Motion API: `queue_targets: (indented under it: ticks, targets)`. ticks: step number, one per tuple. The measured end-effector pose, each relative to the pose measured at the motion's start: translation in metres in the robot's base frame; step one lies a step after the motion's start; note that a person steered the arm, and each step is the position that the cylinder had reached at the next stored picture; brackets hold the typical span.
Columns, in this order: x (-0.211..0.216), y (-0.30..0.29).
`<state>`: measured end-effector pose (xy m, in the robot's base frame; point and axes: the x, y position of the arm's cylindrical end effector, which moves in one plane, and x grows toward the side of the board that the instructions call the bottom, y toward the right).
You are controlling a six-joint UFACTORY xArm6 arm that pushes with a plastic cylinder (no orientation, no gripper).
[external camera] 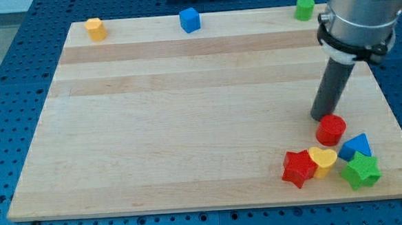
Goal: Place the red circle to the top of the yellow heart
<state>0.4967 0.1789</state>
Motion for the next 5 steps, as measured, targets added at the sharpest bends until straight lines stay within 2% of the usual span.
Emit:
queue_targets:
  ticks: [1,2,3,4,5]
  targets:
    - [0.007,0.000]
    - [-0.010,0.006]
    - [-0.030,0.038]
    - [-0.032,0.105]
    - [-0.023,0.142]
